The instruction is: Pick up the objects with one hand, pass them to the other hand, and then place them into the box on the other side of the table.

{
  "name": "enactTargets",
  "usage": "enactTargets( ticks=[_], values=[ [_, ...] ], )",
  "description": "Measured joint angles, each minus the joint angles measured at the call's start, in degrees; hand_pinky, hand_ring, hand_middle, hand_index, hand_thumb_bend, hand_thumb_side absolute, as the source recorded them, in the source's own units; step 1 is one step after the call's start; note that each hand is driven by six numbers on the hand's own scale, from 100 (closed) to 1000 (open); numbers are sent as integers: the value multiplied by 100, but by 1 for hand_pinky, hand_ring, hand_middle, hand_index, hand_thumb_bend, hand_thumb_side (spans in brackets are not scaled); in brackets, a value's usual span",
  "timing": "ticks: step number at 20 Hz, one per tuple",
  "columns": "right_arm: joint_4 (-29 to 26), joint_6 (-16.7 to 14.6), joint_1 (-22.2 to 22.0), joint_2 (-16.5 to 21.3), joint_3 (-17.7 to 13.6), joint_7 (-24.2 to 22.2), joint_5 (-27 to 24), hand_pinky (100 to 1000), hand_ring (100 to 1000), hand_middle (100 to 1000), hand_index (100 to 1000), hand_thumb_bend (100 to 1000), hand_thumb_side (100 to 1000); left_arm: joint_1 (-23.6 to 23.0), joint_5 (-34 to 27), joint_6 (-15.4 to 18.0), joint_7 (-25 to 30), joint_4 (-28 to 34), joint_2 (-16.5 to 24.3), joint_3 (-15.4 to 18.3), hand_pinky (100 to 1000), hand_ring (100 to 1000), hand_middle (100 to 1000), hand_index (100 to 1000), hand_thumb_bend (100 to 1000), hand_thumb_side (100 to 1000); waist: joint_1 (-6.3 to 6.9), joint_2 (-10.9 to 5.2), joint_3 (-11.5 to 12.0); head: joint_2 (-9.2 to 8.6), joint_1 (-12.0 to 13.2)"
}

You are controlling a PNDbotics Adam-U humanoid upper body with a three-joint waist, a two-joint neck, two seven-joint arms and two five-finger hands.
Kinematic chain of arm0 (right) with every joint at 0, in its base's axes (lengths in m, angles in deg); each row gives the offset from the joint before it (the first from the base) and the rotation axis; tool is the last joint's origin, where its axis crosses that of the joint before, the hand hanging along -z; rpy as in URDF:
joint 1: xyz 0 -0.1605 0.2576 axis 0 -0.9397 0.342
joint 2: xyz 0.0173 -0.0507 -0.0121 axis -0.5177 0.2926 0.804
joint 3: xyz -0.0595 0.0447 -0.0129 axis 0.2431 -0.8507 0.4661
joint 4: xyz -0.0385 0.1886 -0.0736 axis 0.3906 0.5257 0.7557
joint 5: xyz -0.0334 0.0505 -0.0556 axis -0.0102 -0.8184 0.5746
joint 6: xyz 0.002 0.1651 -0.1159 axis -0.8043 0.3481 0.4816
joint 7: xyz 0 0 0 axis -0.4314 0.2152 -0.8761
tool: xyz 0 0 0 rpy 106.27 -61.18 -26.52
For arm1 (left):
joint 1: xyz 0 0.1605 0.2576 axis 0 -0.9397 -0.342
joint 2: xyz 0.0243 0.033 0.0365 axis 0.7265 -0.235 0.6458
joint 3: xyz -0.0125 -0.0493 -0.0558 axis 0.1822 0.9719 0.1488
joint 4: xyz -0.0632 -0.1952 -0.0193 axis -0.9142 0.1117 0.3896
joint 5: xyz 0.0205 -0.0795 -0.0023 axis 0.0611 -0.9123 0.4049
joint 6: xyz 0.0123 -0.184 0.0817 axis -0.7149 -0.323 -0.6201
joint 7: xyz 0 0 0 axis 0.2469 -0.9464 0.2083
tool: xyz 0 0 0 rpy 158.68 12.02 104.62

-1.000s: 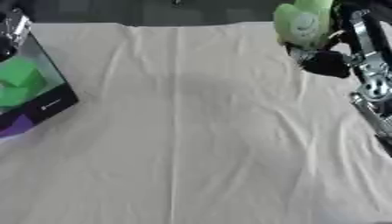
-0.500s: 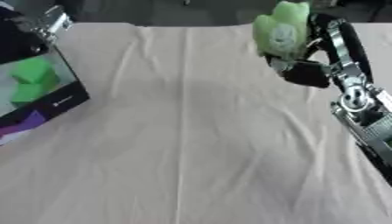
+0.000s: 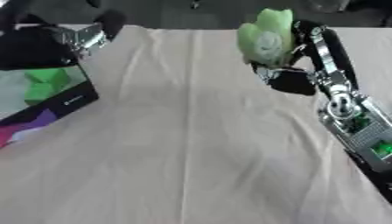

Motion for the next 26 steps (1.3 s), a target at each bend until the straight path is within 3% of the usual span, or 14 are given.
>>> enactTargets(
  ticks=[15,23,26],
  values=[
    [0,243,359,-120,420,-497,660,439,530,487,530,380,100,279,429,-350,805,0,-254,-454,921,711,713,775,386,581,2,-1,46,0,-37],
    [0,194,522,-172,593,-822,1047,445,534,488,534,379,100,384,772,-595,985,1,-506,-631,932,728,728,794,446,578,2,-1,78,0,-48],
    [0,40,405,-149,638,-878,1110,448,536,488,535,379,100,435,900,-724,1014,1,-606,-681,932,730,730,797,451,579,2,-1,83,0,-59]
  ],
)
